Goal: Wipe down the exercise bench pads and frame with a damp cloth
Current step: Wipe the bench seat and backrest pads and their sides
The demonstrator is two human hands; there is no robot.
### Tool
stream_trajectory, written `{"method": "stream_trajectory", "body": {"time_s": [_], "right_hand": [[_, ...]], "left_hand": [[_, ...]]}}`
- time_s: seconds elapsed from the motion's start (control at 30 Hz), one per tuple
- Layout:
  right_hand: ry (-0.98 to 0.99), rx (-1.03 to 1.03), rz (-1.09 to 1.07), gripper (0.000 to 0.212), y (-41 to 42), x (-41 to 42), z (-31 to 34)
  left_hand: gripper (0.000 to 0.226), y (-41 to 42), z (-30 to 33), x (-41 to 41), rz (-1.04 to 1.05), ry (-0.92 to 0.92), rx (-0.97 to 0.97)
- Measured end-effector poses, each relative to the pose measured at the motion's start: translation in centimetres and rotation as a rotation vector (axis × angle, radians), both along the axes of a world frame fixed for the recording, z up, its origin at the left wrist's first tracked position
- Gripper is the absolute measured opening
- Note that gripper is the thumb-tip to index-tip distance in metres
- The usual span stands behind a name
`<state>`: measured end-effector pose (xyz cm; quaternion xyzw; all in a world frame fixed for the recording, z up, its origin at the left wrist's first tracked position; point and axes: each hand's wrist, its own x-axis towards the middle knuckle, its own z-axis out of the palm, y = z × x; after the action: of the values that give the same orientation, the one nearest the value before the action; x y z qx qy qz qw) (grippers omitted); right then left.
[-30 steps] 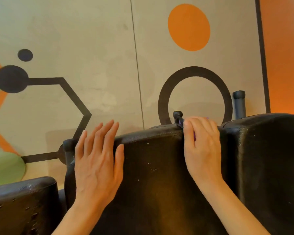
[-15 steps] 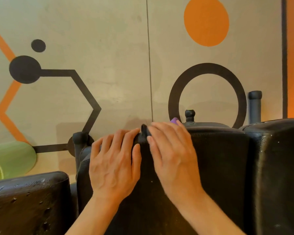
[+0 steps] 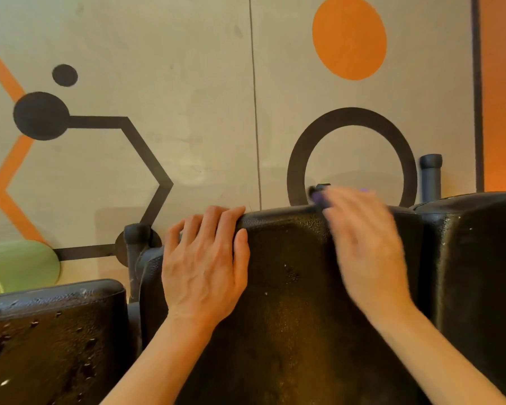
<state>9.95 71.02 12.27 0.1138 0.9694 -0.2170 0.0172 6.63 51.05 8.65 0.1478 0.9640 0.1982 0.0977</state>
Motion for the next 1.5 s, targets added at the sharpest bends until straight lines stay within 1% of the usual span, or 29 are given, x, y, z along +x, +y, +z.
{"method": "stream_trajectory", "body": {"time_s": [0.07,0.1,0.13,0.2,0.27,0.3,0.33,0.4,0.47,0.5,0.57,0.63,0.67,0.7,0.73,0.8,0.87,0.9,0.97,1.07,1.1,1.17,1.23,1.27,1.33,1.4,1.43,1.47,1.5], "right_hand": [[0.078,0.03,-0.262,0.044,-0.7,0.7,-0.2],[0.103,0.068,-0.299,0.04,-2.7,0.5,-0.6],[0.12,0.104,-0.262,0.036,-5.3,0.2,-1.2],[0.125,0.109,-0.032,0.037,-9.4,-0.1,-1.9],[0.086,0.148,0.208,0.04,-8.4,0.1,-1.9],[0.079,0.188,0.25,0.04,-6.5,0.6,-1.9],[0.076,0.201,0.196,0.041,-4.5,1.1,-1.8],[0.077,0.138,-0.125,0.042,-2.5,2.1,-1.3],[0.098,0.137,-0.297,0.044,-5.6,1.9,-1.6],[0.096,0.155,-0.257,0.044,-8.3,1.7,-2.2],[0.09,0.175,0.026,0.047,-13.2,1.7,-3.2],[0.061,0.222,0.293,0.048,-13.1,1.7,-3.1],[0.056,0.256,0.336,0.048,-11.2,1.6,-2.8],[0.051,0.293,0.304,0.046,-8.8,1.7,-2.6],[0.04,0.315,0.193,0.045,-6.4,1.9,-2.2],[0.036,0.26,-0.117,0.043,-3.3,1.8,-1.3],[0.07,0.24,-0.261,0.04,-5.4,0.7,-1.5],[0.07,0.25,-0.225,0.038,-7.7,0.0,-1.9],[0.083,0.237,0.028,0.034,-11.5,-0.9,-2.4],[-0.023,0.207,0.366,0.033,-9.7,-2.0,-1.1],[-0.054,0.219,0.364,0.032,-7.7,-2.1,-0.6],[-0.075,0.204,0.131,0.032,-4.8,-1.9,0.7],[-0.048,0.201,-0.043,0.033,-6.4,-2.2,0.5],[-0.05,0.204,-0.026,0.033,-8.6,-2.6,-0.2],[-0.049,0.182,0.164,0.032,-12.9,-2.9,-1.3],[-0.083,0.171,0.363,0.032,-13.5,-3.4,-1.0],[-0.105,0.222,0.426,0.032,-12.3,-3.7,-0.7],[-0.127,0.284,0.428,0.033,-10.6,-3.8,-0.5],[-0.149,0.324,0.349,0.034,-9.0,-3.7,-0.2]], "left_hand": [[0.041,-0.1,0.0,0.0,0.007,-0.013,-0.007],[0.041,0.0,0.1,0.0,0.008,-0.022,-0.016],[0.041,0.0,0.1,-0.1,0.004,-0.032,-0.025],[0.041,-0.1,0.3,0.0,-0.019,-0.045,-0.019],[0.043,-1.0,0.4,0.0,-0.047,-0.06,0.033],[0.044,-1.7,0.4,0.2,-0.052,-0.071,0.054],[0.046,-2.7,0.3,0.5,-0.042,-0.08,0.061],[0.049,-4.4,0.2,1.3,0.016,-0.099,0.052],[0.051,-5.3,0.0,2.2,0.07,-0.122,0.064],[0.052,-5.3,-0.2,2.5,0.083,-0.13,0.081],[0.051,-5.2,-0.6,2.8,0.09,-0.127,0.113],[0.05,-5.2,-0.7,2.8,0.09,-0.116,0.115],[0.051,-5.3,-0.7,2.7,0.098,-0.112,0.114],[0.052,-5.2,-0.8,2.6,0.109,-0.103,0.115],[0.051,-5.2,-0.9,2.6,0.116,-0.095,0.116],[0.05,-5.0,-1.0,2.8,0.123,-0.067,0.11],[0.049,-4.8,-1.1,2.7,0.122,-0.035,0.108],[0.049,-4.8,-1.2,2.7,0.118,-0.027,0.103],[0.05,-4.8,-1.2,2.7,0.11,-0.021,0.085],[0.052,-4.9,-1.2,2.6,0.101,-0.03,0.067],[0.052,-4.9,-1.2,2.6,0.103,-0.034,0.072],[0.052,-5.0,-1.2,2.7,0.105,-0.034,0.084],[0.054,-5.0,-1.2,2.7,0.112,-0.039,0.089],[0.054,-5.0,-1.2,2.6,0.112,-0.043,0.089],[0.055,-5.0,-1.0,2.5,0.099,-0.065,0.101],[0.058,-5.1,-0.6,2.5,0.073,-0.094,0.128],[0.06,-5.6,-0.3,2.4,0.052,-0.116,0.128],[0.061,-6.4,0.0,2.3,0.031,-0.134,0.11],[0.062,-7.3,0.3,2.1,0.008,-0.141,0.075]]}}
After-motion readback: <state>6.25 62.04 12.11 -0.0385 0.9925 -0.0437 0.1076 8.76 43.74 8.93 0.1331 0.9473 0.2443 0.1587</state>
